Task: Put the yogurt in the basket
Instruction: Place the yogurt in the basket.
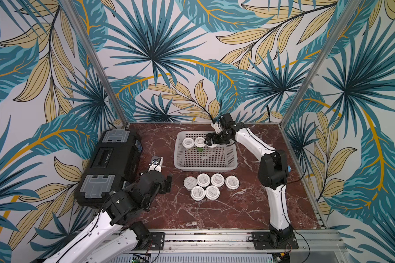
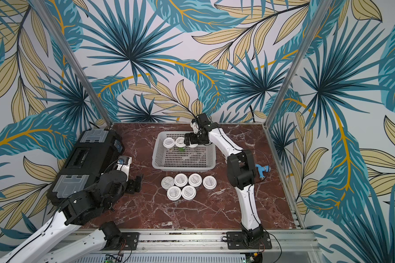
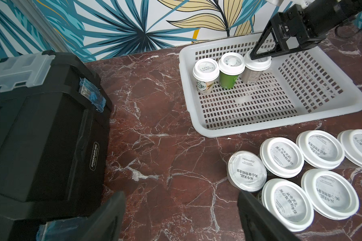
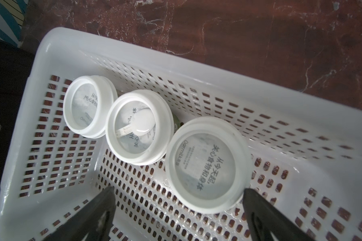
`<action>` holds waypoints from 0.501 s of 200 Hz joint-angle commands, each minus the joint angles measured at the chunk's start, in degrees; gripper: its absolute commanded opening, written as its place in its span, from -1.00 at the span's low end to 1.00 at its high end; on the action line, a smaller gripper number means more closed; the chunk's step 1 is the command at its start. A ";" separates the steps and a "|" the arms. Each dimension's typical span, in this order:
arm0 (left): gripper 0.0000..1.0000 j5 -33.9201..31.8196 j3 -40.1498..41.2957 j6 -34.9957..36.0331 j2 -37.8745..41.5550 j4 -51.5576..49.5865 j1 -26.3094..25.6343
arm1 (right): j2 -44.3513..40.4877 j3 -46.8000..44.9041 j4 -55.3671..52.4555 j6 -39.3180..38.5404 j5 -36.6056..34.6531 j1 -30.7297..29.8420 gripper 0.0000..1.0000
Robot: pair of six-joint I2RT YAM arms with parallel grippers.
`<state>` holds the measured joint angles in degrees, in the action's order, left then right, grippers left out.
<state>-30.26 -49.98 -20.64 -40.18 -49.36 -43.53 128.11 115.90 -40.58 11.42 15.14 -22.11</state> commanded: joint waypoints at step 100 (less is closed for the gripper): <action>0.76 0.19 -0.30 -0.26 -0.58 -0.29 0.11 | -0.40 -3.69 0.70 -0.33 -1.39 -0.02 0.99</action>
<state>-30.22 -49.98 -20.86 -40.49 -49.36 -43.51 128.81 114.02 -39.90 11.40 15.25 -22.06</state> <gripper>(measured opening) 0.879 0.994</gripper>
